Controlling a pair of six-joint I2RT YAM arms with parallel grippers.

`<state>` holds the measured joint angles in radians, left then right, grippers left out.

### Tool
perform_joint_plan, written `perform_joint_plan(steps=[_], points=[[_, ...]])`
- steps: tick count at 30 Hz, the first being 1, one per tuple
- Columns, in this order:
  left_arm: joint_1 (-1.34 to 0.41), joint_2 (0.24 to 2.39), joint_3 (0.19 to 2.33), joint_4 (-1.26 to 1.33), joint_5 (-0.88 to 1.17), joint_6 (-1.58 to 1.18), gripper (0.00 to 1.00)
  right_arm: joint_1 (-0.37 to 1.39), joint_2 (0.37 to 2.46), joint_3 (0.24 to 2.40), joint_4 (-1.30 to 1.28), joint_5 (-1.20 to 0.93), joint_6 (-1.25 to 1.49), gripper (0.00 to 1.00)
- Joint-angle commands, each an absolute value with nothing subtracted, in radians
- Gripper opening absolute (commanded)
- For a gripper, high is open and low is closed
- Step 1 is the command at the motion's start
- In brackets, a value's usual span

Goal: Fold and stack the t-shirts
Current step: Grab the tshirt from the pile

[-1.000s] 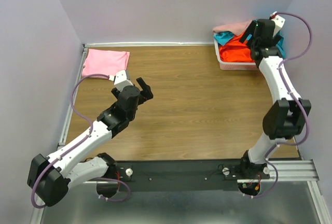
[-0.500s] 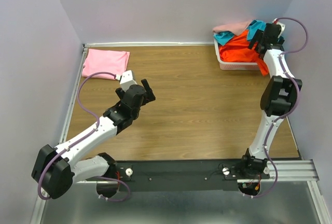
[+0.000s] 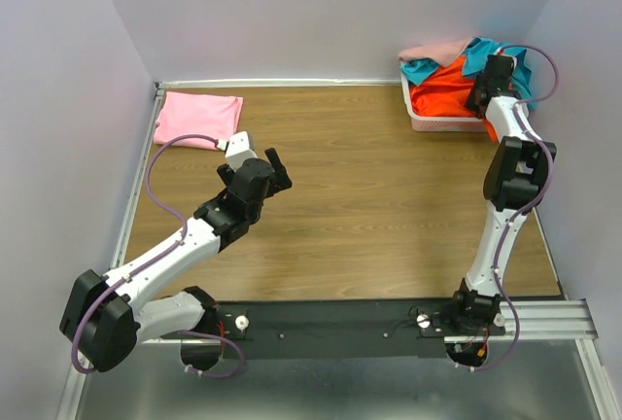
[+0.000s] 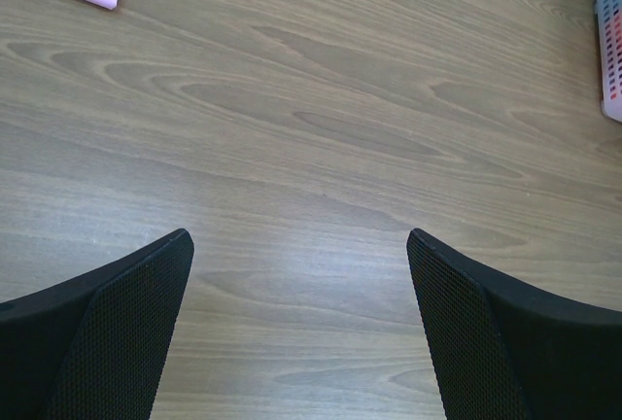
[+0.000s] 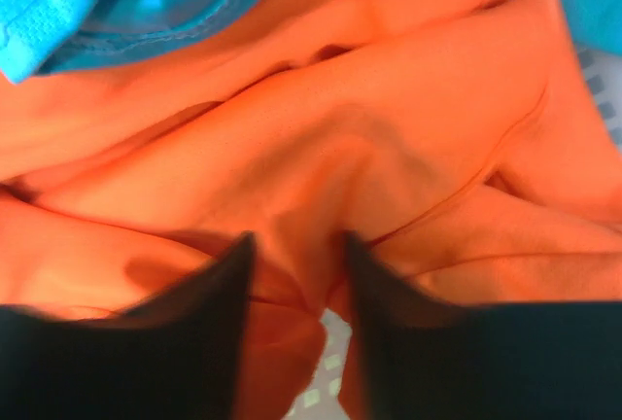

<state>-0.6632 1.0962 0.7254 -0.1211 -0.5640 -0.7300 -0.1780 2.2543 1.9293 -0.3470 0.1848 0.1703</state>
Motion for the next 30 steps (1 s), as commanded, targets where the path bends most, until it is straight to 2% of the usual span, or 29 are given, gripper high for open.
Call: perform_joint_plan(steps=[1,4,5,6,13,22,30], points=[[-0.664,1.081,0.733,-0.118,-0.577,-0.733,0.99,-0.181,2.276,1.96,-0.362,0.184,0.175,0.36],[-0.664,1.081,0.733,-0.115,-0.578,-0.727,0.99,-0.181,2.257,1.948,-0.37,0.195,0.183,0.17],[-0.664,1.081,0.735,-0.121,-0.577,-0.727,0.99,-0.181,2.25,1.945,-0.371,0.193,0.183,0.04],[-0.664,1.08,0.738,-0.126,-0.575,-0.727,0.99,-0.181,2.237,1.942,-0.373,0.195,0.18,0.01],[-0.666,1.037,0.726,-0.129,-0.565,-0.738,0.99,-0.181,2.122,1.942,-0.371,0.111,0.19,0.0],[-0.663,0.983,0.706,-0.112,-0.542,-0.741,0.99,-0.155,1.869,1.973,-0.37,-0.049,0.23,0.0],[-0.664,0.953,0.704,-0.123,-0.514,-0.75,0.98,-0.127,1.704,2.129,-0.371,-0.17,0.273,0.0]])
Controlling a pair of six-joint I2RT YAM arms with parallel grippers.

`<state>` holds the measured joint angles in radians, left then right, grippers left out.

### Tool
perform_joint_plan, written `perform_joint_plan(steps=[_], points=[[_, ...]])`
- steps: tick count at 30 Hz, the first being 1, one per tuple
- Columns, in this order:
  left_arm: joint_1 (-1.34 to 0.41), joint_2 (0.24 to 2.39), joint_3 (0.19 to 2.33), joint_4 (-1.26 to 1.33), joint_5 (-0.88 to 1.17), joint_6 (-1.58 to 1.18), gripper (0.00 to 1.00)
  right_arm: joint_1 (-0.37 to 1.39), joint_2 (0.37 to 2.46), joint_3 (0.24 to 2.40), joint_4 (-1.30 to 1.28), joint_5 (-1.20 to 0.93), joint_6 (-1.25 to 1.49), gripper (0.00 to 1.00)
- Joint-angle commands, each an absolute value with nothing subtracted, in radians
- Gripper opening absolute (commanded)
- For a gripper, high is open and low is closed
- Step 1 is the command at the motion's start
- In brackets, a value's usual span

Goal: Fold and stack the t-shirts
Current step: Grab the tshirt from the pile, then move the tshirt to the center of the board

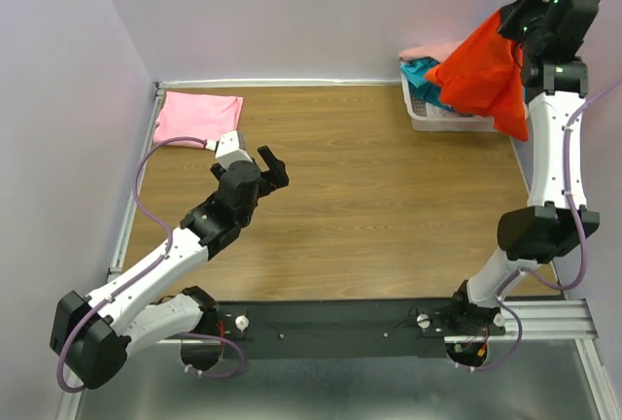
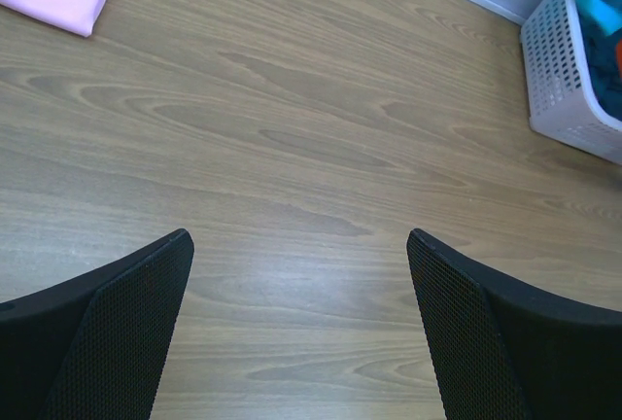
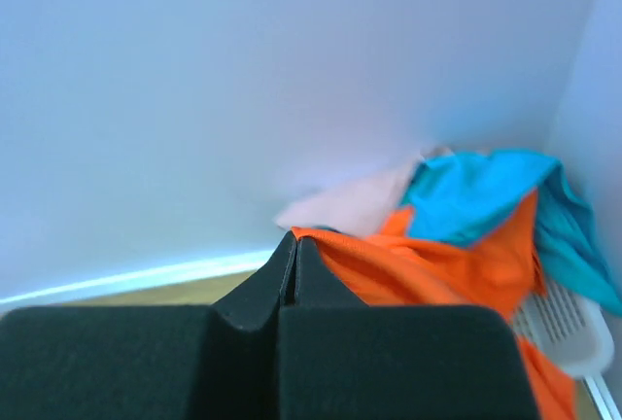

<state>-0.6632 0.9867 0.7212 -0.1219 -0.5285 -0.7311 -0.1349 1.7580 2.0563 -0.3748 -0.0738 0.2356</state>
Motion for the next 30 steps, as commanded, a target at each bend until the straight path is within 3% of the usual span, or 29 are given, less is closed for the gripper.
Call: perform_joint_plan(steps=[1,12,18,25,29,30], points=[[-0.664,0.95,0.703,-0.124,-0.509,-0.752,0.98,-0.126,1.681,2.166,-0.371,-0.192,0.288,0.0],[-0.664,0.87,0.67,-0.152,-0.476,-0.782,0.99,-0.08,1.554,2.24,-0.333,-0.653,0.481,0.01],[-0.663,0.799,0.653,-0.208,-0.483,-0.818,0.99,0.151,1.479,2.14,-0.232,-0.775,0.577,0.0],[-0.664,0.71,0.655,-0.32,-0.518,-0.882,0.99,0.348,1.494,2.097,-0.198,-0.804,0.58,0.0],[-0.663,0.681,0.67,-0.409,-0.558,-0.919,0.99,0.348,1.367,1.858,-0.199,-0.599,0.497,0.0],[-0.663,0.677,0.672,-0.426,-0.567,-0.931,0.99,0.348,1.332,1.692,-0.202,-0.434,0.461,0.0]])
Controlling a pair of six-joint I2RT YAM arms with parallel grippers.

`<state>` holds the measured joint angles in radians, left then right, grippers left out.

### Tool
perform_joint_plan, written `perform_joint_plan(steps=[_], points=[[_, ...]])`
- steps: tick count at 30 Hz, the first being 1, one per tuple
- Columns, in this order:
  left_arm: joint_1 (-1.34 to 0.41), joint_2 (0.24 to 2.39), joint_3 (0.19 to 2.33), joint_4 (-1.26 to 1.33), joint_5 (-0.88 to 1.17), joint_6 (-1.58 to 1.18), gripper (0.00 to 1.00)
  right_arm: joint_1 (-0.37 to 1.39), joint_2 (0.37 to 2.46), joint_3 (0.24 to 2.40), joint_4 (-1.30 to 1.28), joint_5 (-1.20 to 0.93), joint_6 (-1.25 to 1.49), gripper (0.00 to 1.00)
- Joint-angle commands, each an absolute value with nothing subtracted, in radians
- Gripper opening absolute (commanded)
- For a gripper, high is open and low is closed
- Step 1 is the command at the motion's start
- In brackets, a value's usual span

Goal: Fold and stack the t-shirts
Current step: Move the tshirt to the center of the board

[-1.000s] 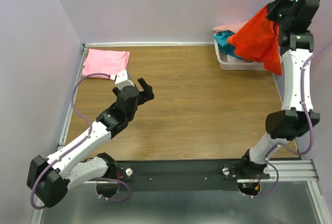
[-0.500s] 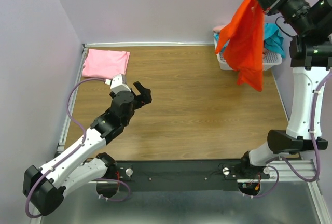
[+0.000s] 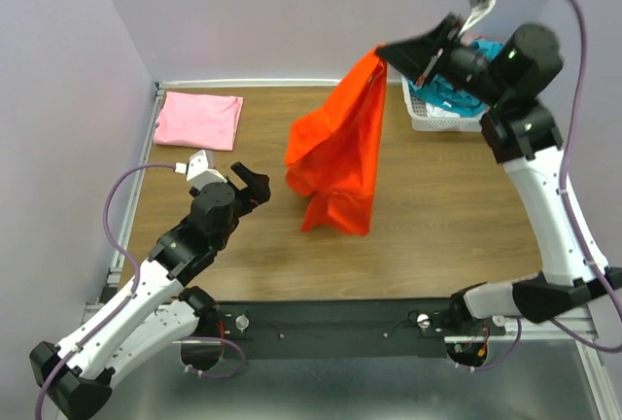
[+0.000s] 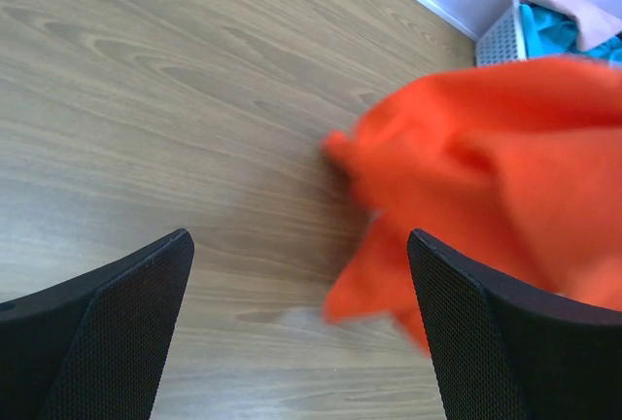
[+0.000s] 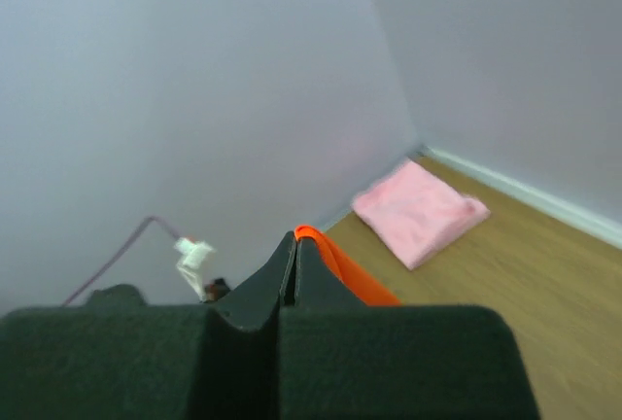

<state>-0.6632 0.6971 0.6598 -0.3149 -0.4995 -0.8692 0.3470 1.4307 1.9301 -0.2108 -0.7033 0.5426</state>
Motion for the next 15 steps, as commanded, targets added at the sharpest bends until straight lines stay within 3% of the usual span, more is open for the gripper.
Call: perform_joint_plan(steps=[1,2,3,5,9,10,12,13,15], points=[[-0.664,0.676,0.673,-0.439,-0.572,-0.945,0.99,0.348,1.286,1.605,-0.201,-0.31,0.439,0.01],[-0.663,0.678,0.672,-0.457,-0.581,-0.948,0.99,0.348,1.225,1.425,-0.204,-0.043,0.445,0.01],[-0.663,0.68,0.669,-0.463,-0.583,-0.95,0.99,0.347,1.197,1.424,-0.204,0.088,0.445,0.01],[-0.663,0.69,0.655,-0.465,-0.578,-0.956,0.99,0.338,1.167,1.188,-0.212,0.376,0.475,0.01],[-0.663,0.739,0.637,-0.463,-0.56,-0.962,0.99,0.21,1.186,0.932,-0.276,0.345,0.572,0.01],[-0.661,0.753,0.634,-0.462,-0.558,-0.965,0.98,0.18,1.206,0.899,-0.279,0.336,0.58,0.08],[-0.663,0.788,0.618,-0.451,-0.546,-0.968,0.99,0.147,1.226,0.835,-0.288,0.331,0.581,0.33],[-0.66,0.799,0.609,-0.445,-0.539,-0.968,0.99,0.147,1.241,0.825,-0.291,0.324,0.548,0.64],[-0.657,0.833,0.598,-0.401,-0.509,-0.953,0.99,0.149,1.246,0.837,-0.299,0.278,0.508,0.76]])
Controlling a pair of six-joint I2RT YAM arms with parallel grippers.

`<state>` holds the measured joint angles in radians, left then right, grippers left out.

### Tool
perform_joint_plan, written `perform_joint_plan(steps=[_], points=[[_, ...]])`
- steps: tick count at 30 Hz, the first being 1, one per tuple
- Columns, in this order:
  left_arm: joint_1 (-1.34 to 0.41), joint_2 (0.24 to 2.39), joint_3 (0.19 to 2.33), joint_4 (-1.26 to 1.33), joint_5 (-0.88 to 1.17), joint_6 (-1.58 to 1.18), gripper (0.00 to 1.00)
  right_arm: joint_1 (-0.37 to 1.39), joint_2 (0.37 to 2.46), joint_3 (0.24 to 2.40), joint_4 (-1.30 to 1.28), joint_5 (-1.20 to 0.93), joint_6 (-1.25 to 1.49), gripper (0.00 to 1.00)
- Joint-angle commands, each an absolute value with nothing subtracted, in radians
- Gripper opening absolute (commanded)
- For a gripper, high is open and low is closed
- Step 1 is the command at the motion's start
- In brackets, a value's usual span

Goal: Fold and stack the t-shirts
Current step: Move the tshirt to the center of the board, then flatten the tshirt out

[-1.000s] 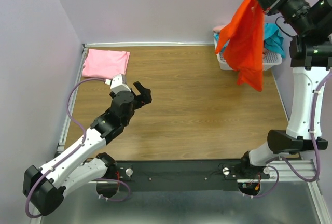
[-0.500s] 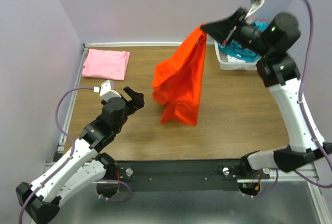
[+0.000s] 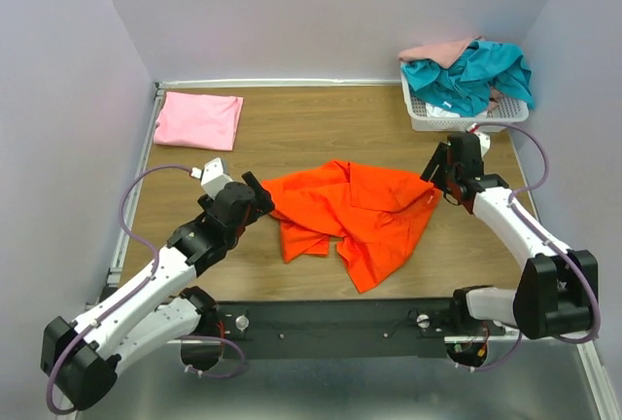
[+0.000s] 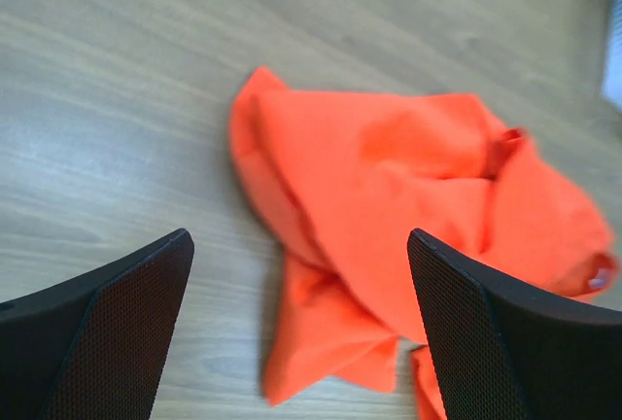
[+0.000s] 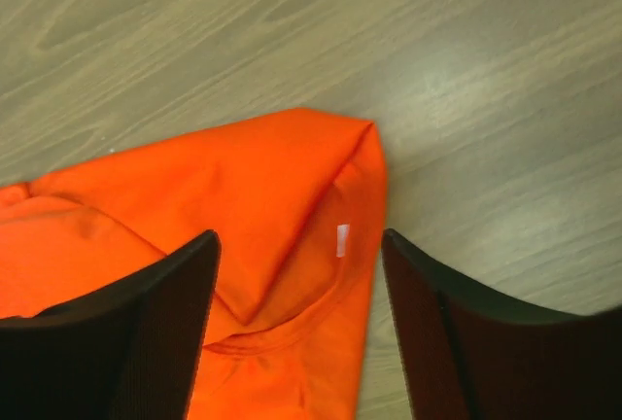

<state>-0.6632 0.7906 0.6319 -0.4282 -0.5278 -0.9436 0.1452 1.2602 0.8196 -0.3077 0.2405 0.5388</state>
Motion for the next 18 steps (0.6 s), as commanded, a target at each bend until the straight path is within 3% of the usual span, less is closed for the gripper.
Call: perform_joint_plan(steps=[1,5,8,16,18], points=[[-0.654,0.845,0.592,-0.376,-0.491,-0.939,0.99,0.147,1.243,0.845,-0.302,0.259,0.491,0.86],[-0.598,0.945,0.562,-0.205,-0.341,-0.867,0.99,0.152,1.212,0.867,-0.304,0.114,0.396,1.0],[-0.552,0.998,0.555,-0.128,-0.253,-0.816,0.99,0.201,1.236,0.885,-0.304,0.023,0.371,1.0],[-0.404,1.218,0.607,0.06,-0.1,-0.744,0.98,0.492,1.578,1.063,-0.295,0.167,0.367,1.0],[-0.399,1.296,0.633,0.061,-0.081,-0.745,0.92,0.518,1.658,1.153,-0.298,0.173,0.367,1.0]])
